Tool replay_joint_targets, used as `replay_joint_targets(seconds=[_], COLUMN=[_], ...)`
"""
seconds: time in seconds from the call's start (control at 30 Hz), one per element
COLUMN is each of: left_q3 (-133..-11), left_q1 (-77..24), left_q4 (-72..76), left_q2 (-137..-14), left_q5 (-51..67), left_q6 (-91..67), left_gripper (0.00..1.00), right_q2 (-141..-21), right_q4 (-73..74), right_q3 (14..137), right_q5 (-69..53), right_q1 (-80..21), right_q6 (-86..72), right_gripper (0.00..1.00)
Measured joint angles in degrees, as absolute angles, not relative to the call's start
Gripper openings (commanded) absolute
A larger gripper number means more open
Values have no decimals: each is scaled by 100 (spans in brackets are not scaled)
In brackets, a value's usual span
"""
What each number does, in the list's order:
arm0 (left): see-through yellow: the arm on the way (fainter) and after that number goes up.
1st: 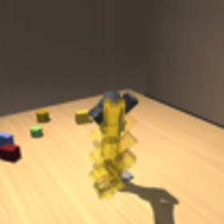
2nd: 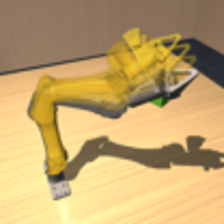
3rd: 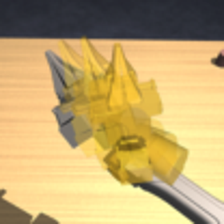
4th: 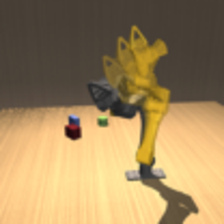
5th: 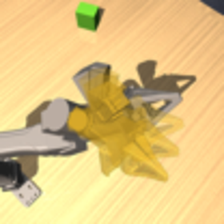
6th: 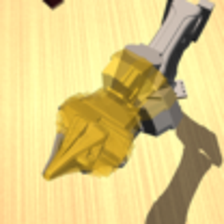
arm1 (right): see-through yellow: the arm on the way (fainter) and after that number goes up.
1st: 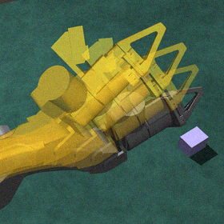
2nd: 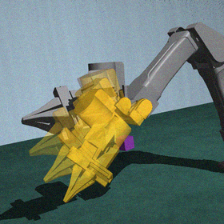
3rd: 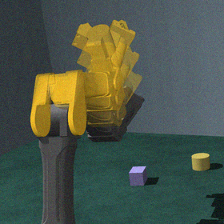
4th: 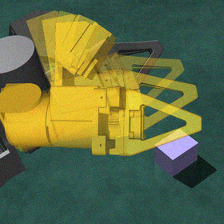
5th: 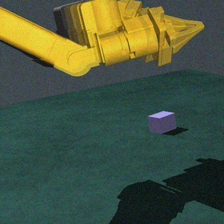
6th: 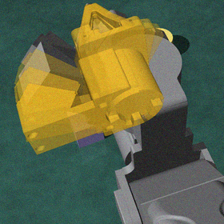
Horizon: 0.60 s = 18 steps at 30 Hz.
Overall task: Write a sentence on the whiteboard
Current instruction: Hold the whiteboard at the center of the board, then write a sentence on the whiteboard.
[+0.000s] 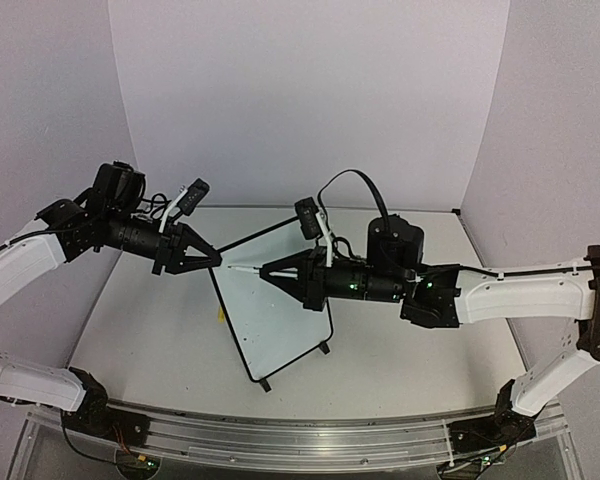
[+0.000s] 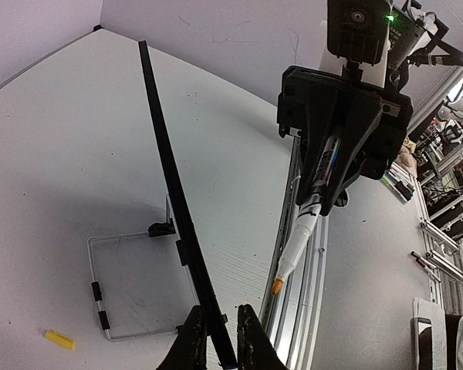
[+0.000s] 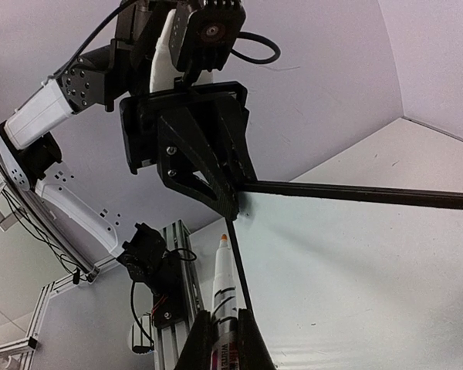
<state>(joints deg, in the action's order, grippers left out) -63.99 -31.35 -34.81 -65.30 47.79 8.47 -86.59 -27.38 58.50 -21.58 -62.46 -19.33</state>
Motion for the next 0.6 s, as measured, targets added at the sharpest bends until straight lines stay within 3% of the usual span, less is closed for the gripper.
replay_joint_targets(seconds=[0.6], left_q3=[-6293], left_q1=[-3157], left_q4=[-3339], left_q2=[-6495], left_q5=[4814], left_q6=[746], left_gripper=[9], right_q2=[-8801], right_q4=[-2744], right_q3=[5904], right_q5=[-1792], right_q1=[-6345], right_q6=[-1804], right_gripper=[0])
